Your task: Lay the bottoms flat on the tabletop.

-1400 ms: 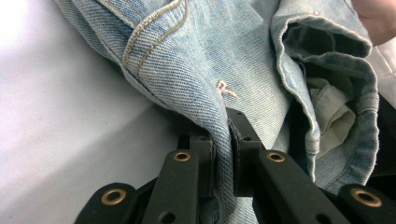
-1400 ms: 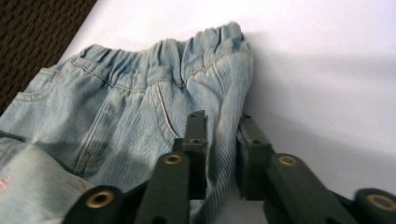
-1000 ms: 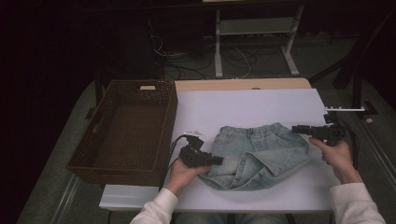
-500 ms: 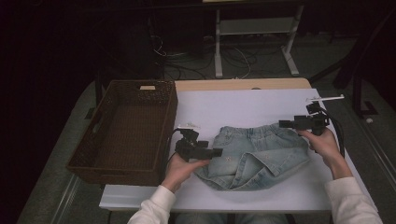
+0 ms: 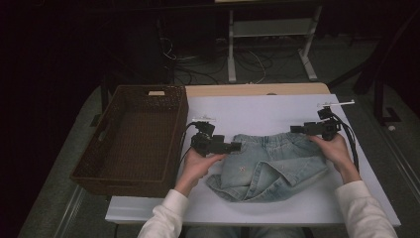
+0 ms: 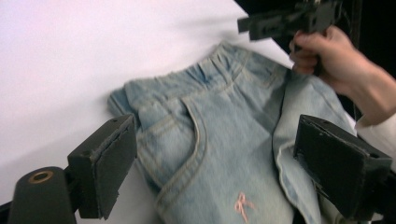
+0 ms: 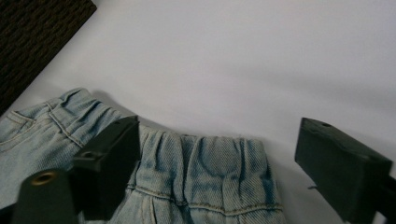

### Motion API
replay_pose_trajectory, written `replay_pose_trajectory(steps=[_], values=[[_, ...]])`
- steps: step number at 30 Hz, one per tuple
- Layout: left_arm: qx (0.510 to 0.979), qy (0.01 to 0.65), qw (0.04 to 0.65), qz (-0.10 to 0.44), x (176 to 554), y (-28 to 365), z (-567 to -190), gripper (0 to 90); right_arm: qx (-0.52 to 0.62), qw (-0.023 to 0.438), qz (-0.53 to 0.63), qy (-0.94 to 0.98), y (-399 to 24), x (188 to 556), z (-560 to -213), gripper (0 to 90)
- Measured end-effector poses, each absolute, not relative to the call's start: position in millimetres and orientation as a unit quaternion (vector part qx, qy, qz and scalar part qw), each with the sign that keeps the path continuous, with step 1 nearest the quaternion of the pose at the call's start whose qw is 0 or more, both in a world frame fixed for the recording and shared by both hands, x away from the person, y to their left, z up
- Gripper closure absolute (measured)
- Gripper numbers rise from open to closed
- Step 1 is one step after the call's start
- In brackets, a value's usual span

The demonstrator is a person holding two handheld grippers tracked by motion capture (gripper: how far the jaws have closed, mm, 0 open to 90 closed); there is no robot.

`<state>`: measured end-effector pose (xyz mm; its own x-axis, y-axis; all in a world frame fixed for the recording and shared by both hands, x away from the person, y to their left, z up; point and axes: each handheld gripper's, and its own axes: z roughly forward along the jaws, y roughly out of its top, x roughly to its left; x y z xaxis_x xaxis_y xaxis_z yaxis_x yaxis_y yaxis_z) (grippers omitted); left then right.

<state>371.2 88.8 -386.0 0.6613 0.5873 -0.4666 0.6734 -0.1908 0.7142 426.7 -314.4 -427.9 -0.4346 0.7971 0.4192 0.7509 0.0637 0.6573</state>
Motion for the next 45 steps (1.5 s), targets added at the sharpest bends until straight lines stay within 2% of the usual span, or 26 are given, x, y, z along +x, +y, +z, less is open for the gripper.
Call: replay_pose_trajectory(steps=[10, 13, 20, 28, 34, 39, 45], values=[[0.763, 0.417, 0.49, -0.06, 397.8, 77.6, -386.8, 15.7, 0.538, 0.012, 0.409, 0.737, -321.1, 428.8, -438.2, 27.4], [0.769, 0.419, 0.48, -0.049, 402.1, 73.7, -387.1, 16.0, 0.539, 0.004, 0.398, 0.742, -322.9, 429.5, -442.4, 32.3], [0.768, 0.434, 0.467, -0.052, 414.7, 69.8, -392.9, 16.2, 0.533, -0.002, 0.375, 0.758, -318.5, 428.8, -446.8, 49.4], [0.762, 0.462, 0.454, -0.027, 428.1, 71.0, -400.1, 18.0, 0.52, 0.023, 0.374, 0.767, -317.3, 418.4, -445.1, 69.3], [0.75, 0.505, 0.428, -0.003, 437.2, 69.6, -413.8, 23.6, 0.517, 0.038, 0.37, 0.771, -315.4, 410.8, -440.8, 74.3], [0.75, 0.512, 0.418, -0.011, 441.0, 64.4, -425.4, 25.9, 0.521, 0.029, 0.377, 0.765, -319.6, 408.2, -437.9, 74.6], [0.759, 0.519, 0.394, -0.02, 441.6, 57.4, -435.8, 38.1, 0.526, 0.025, 0.385, 0.758, -328.7, 405.6, -435.3, 74.6]])
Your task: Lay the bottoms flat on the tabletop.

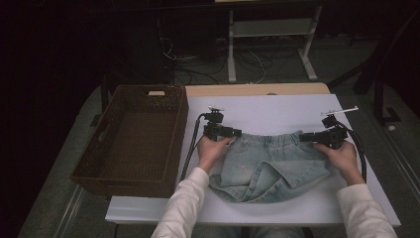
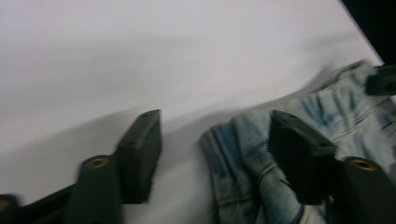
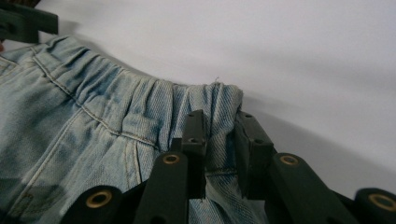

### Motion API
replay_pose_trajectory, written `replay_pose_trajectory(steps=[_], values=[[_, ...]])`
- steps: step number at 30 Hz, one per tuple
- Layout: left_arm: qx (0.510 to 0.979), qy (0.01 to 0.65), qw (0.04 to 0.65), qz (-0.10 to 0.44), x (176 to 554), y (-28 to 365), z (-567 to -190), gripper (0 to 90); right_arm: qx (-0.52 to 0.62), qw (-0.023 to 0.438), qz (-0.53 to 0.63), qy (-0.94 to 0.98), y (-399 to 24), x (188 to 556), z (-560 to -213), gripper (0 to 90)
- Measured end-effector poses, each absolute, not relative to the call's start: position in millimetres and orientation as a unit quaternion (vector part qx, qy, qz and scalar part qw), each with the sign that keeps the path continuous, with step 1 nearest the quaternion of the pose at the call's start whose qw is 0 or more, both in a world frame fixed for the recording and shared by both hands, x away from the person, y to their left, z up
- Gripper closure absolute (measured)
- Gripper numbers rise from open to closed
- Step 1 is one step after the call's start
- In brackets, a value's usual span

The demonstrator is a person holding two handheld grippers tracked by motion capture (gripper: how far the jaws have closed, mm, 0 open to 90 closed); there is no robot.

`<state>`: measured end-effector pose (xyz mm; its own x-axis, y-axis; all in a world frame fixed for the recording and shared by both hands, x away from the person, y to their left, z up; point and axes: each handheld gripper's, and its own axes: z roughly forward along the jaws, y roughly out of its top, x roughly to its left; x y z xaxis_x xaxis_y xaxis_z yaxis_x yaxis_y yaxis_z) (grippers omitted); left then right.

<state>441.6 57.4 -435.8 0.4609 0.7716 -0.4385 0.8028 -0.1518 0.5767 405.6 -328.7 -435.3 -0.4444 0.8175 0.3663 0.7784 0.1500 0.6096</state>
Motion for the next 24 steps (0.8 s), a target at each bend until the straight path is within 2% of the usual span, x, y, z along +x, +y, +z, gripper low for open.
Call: replay_pose_trajectory(steps=[19, 24], values=[[0.742, 0.516, 0.42, -0.088, 437.3, 51.8, -452.7, 59.0, 0.533, 0.026, 0.397, 0.747, -336.7, 402.8, -433.4, 74.5], [0.732, 0.519, 0.431, -0.098, 437.8, 51.7, -458.0, 67.8, 0.533, 0.026, 0.397, 0.746, -336.1, 402.2, -432.9, 74.5]])
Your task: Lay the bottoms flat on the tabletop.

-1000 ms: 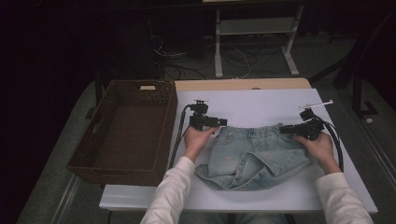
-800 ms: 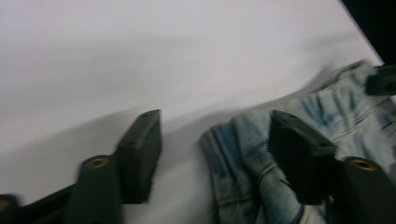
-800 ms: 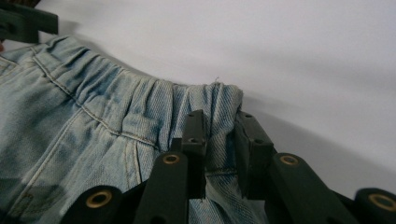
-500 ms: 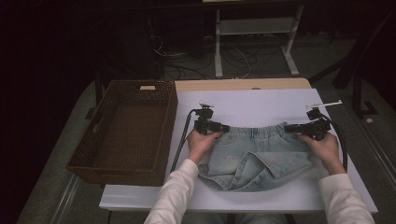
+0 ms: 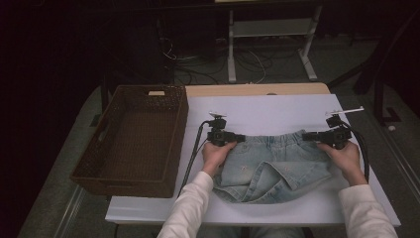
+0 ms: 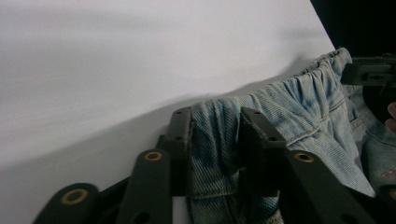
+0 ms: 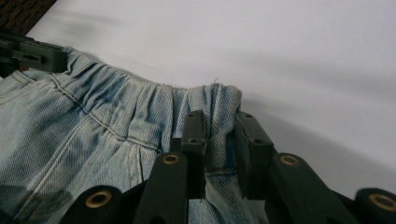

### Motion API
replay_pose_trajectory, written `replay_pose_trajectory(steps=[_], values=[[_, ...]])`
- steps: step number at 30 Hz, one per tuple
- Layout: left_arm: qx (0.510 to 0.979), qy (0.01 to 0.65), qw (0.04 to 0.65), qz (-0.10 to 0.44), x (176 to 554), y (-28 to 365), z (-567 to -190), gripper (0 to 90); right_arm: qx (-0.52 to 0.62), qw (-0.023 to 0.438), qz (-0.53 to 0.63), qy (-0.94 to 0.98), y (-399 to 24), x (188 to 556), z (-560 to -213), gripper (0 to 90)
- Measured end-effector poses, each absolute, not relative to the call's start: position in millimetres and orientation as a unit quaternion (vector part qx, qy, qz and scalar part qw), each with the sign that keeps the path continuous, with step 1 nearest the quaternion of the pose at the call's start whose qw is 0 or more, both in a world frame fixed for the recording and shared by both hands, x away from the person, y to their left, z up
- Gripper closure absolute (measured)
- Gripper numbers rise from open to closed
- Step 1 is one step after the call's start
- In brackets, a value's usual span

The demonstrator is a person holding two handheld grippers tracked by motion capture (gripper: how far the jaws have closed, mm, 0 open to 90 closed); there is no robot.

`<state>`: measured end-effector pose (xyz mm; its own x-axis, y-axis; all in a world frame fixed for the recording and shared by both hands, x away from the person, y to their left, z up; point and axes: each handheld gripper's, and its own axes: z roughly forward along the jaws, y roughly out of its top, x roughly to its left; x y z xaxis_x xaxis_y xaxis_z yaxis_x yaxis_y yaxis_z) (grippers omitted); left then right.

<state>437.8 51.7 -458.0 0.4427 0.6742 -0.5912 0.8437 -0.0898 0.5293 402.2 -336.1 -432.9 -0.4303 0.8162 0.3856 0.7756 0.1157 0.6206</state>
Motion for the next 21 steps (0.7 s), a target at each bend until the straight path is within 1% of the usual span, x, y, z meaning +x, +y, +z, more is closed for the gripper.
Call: replay_pose_trajectory(steps=[8, 12, 16, 21], values=[[0.739, 0.505, 0.438, -0.088, 436.5, 50.8, -457.3, 77.5, 0.538, 0.019, 0.397, 0.744, -336.9, 402.5, -434.2, 74.5], [0.748, 0.495, 0.433, -0.084, 438.1, 51.2, -454.1, 80.0, 0.536, 0.019, 0.4, 0.743, -337.5, 401.9, -432.1, 74.8], [0.772, 0.479, 0.41, -0.08, 446.5, 48.7, -438.9, 81.5, 0.542, 0.01, 0.401, 0.739, -338.1, 404.8, -429.3, 75.2], [0.774, 0.462, 0.429, -0.06, 452.5, 45.7, -410.3, 81.6, 0.539, 0.009, 0.414, 0.734, -342.2, 411.0, -419.9, 75.6]])
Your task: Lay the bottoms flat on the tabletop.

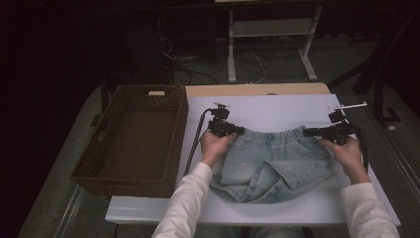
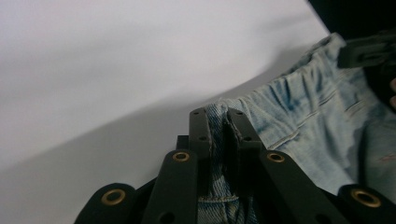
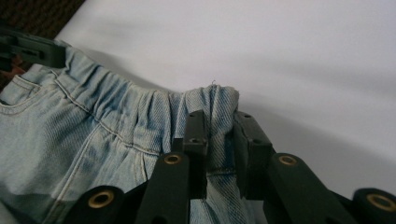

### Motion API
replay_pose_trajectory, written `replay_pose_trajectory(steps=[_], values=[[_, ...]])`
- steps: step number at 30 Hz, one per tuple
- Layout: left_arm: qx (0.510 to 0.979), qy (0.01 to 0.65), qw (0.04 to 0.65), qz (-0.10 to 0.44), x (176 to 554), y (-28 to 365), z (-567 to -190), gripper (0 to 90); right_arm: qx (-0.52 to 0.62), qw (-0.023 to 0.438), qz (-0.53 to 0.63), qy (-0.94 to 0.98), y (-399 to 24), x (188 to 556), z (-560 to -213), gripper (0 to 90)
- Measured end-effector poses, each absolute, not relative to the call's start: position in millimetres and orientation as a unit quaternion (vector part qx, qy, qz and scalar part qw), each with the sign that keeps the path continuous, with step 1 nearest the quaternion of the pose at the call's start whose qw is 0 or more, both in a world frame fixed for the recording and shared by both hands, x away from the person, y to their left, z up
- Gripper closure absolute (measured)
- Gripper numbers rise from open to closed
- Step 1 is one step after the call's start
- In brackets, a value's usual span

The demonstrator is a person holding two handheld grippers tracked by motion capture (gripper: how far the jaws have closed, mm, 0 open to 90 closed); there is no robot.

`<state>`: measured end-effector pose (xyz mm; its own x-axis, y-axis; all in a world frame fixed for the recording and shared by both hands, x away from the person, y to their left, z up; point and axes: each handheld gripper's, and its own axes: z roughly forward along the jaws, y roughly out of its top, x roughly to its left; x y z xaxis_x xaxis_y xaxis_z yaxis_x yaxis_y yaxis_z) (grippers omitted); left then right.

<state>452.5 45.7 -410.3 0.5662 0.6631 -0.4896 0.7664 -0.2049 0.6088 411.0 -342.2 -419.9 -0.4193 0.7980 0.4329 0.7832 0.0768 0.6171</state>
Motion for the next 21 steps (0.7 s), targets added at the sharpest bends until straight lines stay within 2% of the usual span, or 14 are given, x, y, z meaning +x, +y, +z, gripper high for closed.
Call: replay_pose_trajectory(steps=[7, 21], values=[[0.765, 0.446, 0.464, -0.012, 457.7, 42.2, -376.2, 81.7, 0.539, 0.013, 0.462, 0.704, -353.4, 424.7, -404.0, 75.8], [0.753, 0.46, 0.471, -0.007, 479.3, 53.3, -363.3, 81.6, 0.52, 0.043, 0.456, 0.72, -339.6, 453.2, -377.8, 75.7]])
